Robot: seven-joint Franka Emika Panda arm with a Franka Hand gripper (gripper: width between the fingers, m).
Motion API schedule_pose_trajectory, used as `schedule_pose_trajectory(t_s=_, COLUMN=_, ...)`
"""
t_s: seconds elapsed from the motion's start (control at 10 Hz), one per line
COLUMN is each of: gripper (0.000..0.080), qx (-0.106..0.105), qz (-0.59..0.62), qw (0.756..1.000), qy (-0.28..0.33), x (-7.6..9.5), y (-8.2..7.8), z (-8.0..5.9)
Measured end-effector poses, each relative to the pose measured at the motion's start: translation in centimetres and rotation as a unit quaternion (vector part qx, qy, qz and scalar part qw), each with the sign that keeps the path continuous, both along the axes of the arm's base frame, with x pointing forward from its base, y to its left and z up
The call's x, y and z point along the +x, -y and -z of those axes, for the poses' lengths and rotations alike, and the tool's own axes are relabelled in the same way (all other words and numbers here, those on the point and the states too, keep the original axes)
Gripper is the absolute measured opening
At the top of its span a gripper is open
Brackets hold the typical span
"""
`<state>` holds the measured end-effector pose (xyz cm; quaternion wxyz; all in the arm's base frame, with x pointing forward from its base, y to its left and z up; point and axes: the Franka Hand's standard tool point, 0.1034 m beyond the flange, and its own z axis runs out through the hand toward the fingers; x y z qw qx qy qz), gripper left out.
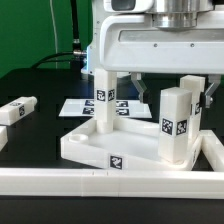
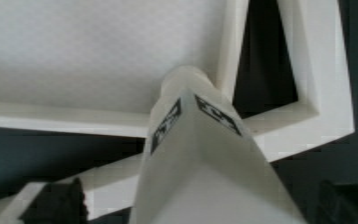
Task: Assemble desk
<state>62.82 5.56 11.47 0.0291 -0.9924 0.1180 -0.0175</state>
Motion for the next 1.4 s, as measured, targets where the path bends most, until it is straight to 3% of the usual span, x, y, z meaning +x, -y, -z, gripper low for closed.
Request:
schedule_pose_trajectory(t_s=0.8, gripper=0.0649, qx=-0.016, qz=-0.246, qw=0.969, qy=0.017, x=-0.07, y=0.06, z=0.17)
schedule_pose_trajectory(t_s=1.0, gripper=0.0402, qx=-0.017, qz=-0.254, qw=0.967, qy=0.017, x=-0.07, y=0.12, z=0.19)
schedule_pose_trajectory(t_s=1.1, gripper=0.0402, qx=-0.017, qz=-0.254, qw=0.967, qy=0.017, x=-0.07, y=0.13, z=0.2)
schedule_pose_trajectory(t_s=1.2, gripper=0.0288, qx=-0.016, qz=-0.252, qw=0.967, qy=0.017, x=-0.07, y=0.13, z=0.2)
schedule_pose_trajectory(t_s=1.4, gripper=0.0288, qx=-0.015, qz=-0.222, qw=0.975, qy=0.016, x=-0.07, y=0.11, z=0.2)
